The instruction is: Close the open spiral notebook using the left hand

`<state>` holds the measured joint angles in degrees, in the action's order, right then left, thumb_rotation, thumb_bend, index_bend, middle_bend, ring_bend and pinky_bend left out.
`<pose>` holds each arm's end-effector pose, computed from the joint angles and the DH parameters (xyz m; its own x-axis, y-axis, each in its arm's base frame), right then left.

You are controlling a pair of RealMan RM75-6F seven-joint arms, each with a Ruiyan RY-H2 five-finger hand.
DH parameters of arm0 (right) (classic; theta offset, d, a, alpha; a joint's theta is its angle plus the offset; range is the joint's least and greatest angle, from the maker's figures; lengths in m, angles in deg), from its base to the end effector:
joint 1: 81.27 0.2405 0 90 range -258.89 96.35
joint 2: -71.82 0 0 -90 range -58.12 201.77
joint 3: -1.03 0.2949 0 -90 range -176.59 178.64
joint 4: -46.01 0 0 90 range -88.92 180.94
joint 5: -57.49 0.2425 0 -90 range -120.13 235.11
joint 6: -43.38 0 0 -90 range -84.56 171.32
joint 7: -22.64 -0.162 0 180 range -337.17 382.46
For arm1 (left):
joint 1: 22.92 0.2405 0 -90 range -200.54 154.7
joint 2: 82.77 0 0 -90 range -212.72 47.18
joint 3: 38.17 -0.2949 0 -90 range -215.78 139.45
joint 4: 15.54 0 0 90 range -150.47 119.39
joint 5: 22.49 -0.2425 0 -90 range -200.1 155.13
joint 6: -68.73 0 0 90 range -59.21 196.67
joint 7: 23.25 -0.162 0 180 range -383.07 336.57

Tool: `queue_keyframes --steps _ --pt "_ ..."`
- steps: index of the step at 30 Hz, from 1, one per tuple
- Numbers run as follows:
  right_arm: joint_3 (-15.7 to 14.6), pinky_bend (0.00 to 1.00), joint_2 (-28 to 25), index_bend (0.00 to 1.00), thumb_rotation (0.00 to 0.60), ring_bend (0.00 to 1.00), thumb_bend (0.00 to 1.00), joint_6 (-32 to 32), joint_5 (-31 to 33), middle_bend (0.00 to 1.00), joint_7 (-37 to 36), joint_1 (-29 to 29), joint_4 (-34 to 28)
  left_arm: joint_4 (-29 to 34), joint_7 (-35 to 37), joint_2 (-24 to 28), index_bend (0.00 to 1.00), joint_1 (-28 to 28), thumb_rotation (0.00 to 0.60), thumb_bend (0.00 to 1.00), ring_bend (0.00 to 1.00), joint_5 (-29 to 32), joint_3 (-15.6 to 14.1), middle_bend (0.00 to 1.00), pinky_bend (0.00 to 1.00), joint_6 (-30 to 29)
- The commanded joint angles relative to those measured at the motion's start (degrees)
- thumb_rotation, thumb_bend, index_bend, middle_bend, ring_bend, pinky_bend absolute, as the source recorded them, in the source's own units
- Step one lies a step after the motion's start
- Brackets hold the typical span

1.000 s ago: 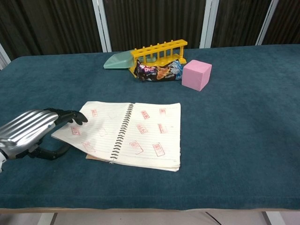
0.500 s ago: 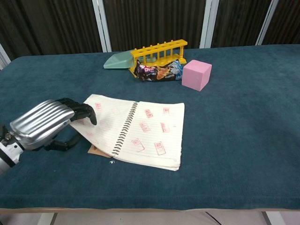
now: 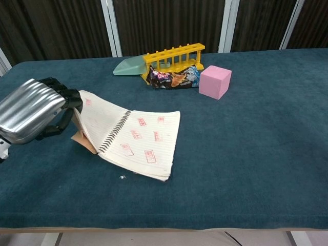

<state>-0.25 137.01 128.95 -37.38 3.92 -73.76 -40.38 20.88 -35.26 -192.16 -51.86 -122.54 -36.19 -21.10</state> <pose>-0.3549 -0.2033 0.1302 0.1870 -0.0980 0.9775 -0.9696 -0.1781 0.1676 -0.2642 0.3348 -0.0690 0.6070 -0.3902 0.6923 0.5285 -0.4524 -0.7183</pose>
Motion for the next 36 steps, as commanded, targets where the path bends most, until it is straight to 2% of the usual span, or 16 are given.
queue_keyframes --steps 1,8,14,18,19,23,26,32,36 --pt "-0.02 0.06 -0.03 0.05 0.600 0.00 0.00 0.09 0.00 0.03 -0.01 -0.08 0.07 -2.06 -1.40 -0.66 0.63 0.38 0.600 0.66 0.49 -1.00 -0.72 0.49 0.39 -2.46" --pt "-0.05 0.06 0.00 0.05 0.600 0.00 0.00 -0.24 -0.09 0.03 0.35 0.04 -0.20 -2.38 -7.58 -0.35 0.59 -3.47 0.600 0.65 0.42 -6.48 -4.35 0.45 0.32 -3.30" --pt "-0.02 0.06 0.02 0.05 0.600 0.00 0.00 -0.46 0.07 0.03 0.62 0.06 -0.37 0.18 -11.88 0.38 0.53 -7.97 0.600 0.60 0.34 -9.34 -5.36 0.40 0.28 -1.45" --pt "0.04 0.06 0.04 0.05 0.600 0.00 0.00 -0.49 0.26 0.03 0.47 0.02 -0.27 1.41 -14.00 0.40 0.45 -10.38 0.600 0.55 0.29 -10.17 -5.65 0.34 0.25 1.12" --pt "0.04 0.06 0.06 0.05 0.600 0.00 0.00 -0.54 0.28 0.03 0.43 0.03 -0.22 1.63 -14.38 0.25 0.41 -10.83 0.600 0.51 0.27 -10.14 -5.60 0.32 0.25 1.80" --pt "0.05 0.06 0.21 0.05 0.600 0.00 0.00 -0.74 0.30 0.03 0.44 0.12 -0.07 1.99 -14.57 -1.53 0.20 -12.44 0.600 0.31 0.19 -9.45 -4.70 0.21 0.22 3.51" --pt "0.08 0.06 0.23 0.05 0.600 0.00 0.00 -1.04 0.37 0.03 0.58 0.26 -0.14 1.98 -13.22 -4.12 0.10 -13.20 0.600 0.25 0.17 -7.49 -2.92 0.16 0.21 4.48" --pt "0.18 0.06 -0.05 0.05 0.600 0.00 0.00 -0.81 0.38 0.03 0.56 0.20 -0.37 4.11 -6.72 -7.13 0.02 -13.08 0.600 0.21 0.16 -4.20 -0.15 0.13 0.21 2.66" --pt "0.17 0.06 -0.03 0.05 0.600 0.00 0.00 -0.87 0.30 0.03 0.65 0.24 -0.38 8.97 -1.83 -6.72 0.03 -11.31 0.600 0.21 0.16 -0.78 1.80 0.14 0.21 1.55"
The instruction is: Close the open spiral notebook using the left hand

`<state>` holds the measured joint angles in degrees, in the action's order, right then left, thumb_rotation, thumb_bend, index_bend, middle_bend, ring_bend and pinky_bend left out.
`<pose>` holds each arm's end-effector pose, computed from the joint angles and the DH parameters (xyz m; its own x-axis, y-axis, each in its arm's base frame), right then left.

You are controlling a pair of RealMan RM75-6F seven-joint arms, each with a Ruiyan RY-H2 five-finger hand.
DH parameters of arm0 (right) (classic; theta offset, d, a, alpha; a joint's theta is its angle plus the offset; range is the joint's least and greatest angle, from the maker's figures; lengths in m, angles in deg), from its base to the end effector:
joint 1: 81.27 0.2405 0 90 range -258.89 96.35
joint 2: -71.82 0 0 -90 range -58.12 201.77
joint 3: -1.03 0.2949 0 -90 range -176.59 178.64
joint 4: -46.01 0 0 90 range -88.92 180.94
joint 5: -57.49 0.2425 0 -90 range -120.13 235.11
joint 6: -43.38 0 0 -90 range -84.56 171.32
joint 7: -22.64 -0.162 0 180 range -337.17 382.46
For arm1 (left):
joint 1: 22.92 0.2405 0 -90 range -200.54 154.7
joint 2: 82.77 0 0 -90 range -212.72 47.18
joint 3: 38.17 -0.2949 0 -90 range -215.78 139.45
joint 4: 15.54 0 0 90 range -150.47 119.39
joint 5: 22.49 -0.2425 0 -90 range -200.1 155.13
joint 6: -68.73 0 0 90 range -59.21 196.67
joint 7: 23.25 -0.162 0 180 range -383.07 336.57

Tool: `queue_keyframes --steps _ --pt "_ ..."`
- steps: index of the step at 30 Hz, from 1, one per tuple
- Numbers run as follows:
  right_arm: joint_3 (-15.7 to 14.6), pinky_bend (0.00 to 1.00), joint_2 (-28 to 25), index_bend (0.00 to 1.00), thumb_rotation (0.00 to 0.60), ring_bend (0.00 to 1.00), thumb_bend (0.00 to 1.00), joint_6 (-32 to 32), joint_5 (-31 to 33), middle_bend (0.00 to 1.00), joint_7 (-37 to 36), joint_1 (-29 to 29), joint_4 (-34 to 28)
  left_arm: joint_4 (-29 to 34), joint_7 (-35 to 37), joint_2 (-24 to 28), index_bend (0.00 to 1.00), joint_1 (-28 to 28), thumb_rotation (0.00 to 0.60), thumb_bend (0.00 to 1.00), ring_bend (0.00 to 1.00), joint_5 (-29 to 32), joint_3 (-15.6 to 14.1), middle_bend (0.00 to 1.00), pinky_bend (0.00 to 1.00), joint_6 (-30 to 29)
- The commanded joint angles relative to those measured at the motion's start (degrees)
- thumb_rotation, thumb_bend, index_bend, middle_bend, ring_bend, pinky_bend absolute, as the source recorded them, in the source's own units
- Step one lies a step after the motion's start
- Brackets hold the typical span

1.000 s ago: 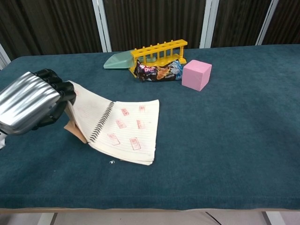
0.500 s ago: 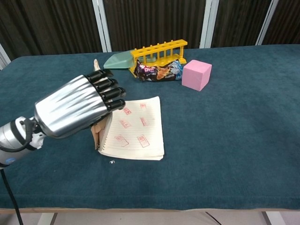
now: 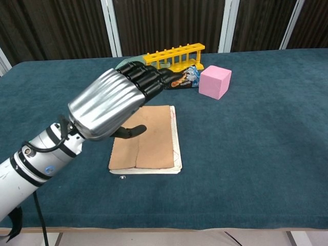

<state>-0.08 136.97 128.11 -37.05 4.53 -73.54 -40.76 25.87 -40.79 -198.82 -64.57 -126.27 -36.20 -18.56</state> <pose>-0.3544 -0.2053 0.1286 0.1931 -0.1052 0.9755 -0.9694 -0.1738 0.1732 -0.1360 0.3401 -0.1299 0.4548 -0.4605 0.7623 0.4134 -0.6490 -0.6387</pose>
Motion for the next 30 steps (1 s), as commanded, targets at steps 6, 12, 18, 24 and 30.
queue_keyframes --steps 6,12,18,24,30 --pt "-0.03 0.06 0.24 0.05 0.600 0.00 0.00 -0.23 0.01 0.03 0.00 0.08 0.15 22.31 7.32 7.49 0.15 5.41 0.600 0.37 0.25 14.66 3.59 0.23 0.21 10.43" --pt "-0.06 0.06 -0.26 0.05 0.600 0.00 0.00 -0.10 0.24 0.03 -0.19 -0.12 0.05 31.63 0.95 15.43 0.17 9.07 0.426 0.54 0.22 21.22 4.81 0.23 0.19 12.66" --pt "-0.05 0.06 -0.74 0.05 0.600 0.00 0.00 -0.76 0.49 0.03 -0.18 0.10 -0.12 43.04 5.40 28.95 0.16 16.55 0.421 0.52 0.18 26.88 3.90 0.20 0.15 10.83" --pt "0.37 0.06 -0.19 0.05 0.600 0.00 0.00 -1.05 0.53 0.03 -0.27 0.58 0.13 49.61 11.39 40.08 0.15 25.11 0.425 0.41 0.14 25.54 -1.31 0.21 0.13 5.29" --pt "0.23 0.06 0.19 0.05 0.600 0.00 0.00 -1.46 -0.27 0.03 0.39 1.12 -0.08 52.88 10.18 45.55 0.10 32.45 0.459 0.36 0.09 23.15 -6.38 0.17 0.11 -0.91"
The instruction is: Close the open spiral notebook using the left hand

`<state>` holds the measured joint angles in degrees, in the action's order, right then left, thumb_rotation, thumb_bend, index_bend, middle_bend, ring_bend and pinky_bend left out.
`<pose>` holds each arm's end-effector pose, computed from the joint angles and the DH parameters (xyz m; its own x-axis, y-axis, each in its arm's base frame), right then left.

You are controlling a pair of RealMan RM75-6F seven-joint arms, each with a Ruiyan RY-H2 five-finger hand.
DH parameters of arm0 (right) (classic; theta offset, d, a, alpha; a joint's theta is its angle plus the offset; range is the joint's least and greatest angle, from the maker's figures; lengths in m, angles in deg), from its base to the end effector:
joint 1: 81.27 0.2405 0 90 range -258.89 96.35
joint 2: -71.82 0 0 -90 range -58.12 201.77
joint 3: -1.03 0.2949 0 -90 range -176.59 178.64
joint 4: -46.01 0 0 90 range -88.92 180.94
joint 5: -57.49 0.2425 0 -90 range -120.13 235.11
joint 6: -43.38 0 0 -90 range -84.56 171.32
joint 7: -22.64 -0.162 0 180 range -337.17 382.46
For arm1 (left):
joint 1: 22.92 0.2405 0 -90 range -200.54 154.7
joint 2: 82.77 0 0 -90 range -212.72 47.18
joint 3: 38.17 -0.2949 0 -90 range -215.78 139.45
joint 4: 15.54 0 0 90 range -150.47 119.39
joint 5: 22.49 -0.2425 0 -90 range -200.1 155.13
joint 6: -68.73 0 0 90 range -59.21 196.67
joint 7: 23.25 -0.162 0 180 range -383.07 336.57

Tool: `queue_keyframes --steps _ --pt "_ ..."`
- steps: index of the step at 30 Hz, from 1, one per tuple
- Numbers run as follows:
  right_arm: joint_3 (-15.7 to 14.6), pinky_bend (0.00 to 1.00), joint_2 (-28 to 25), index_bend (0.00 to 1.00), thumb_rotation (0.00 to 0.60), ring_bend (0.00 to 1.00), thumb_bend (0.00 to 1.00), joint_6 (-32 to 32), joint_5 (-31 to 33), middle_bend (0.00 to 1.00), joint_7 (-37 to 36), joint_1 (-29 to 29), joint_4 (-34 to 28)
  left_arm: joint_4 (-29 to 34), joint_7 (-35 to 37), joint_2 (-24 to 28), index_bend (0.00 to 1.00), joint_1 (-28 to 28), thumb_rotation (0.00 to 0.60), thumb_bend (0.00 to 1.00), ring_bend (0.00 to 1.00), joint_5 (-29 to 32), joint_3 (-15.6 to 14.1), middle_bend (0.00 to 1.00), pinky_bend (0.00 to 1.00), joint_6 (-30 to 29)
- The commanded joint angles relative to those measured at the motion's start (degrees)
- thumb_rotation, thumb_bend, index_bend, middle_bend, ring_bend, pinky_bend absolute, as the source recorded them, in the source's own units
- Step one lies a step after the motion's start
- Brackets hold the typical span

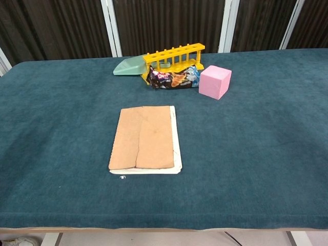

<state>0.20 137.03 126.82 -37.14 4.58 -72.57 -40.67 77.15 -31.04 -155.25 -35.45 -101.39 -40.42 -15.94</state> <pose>-0.3521 -0.2123 0.1257 0.1995 -0.1184 0.9727 -0.9667 -0.1861 0.1757 -0.3378 0.2267 0.0825 0.3874 0.0729 0.9190 0.9219 -0.0259 -0.3865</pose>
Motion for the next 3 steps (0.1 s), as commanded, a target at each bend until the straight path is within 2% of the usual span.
queue_keyframes --steps 1,3 --pt "-0.10 0.06 0.23 0.05 0.600 0.00 0.00 -0.24 -0.30 0.03 0.52 0.23 -0.26 1.51 0.59 2.11 0.10 4.35 0.465 0.36 0.09 -2.17 -2.40 0.17 0.11 -4.87" --pt "-0.21 0.06 0.45 0.05 0.600 0.00 0.00 -0.36 -0.60 0.03 0.85 0.38 -0.51 0.74 0.64 2.19 0.10 6.55 0.468 0.36 0.09 -3.21 -2.76 0.17 0.11 -7.89"
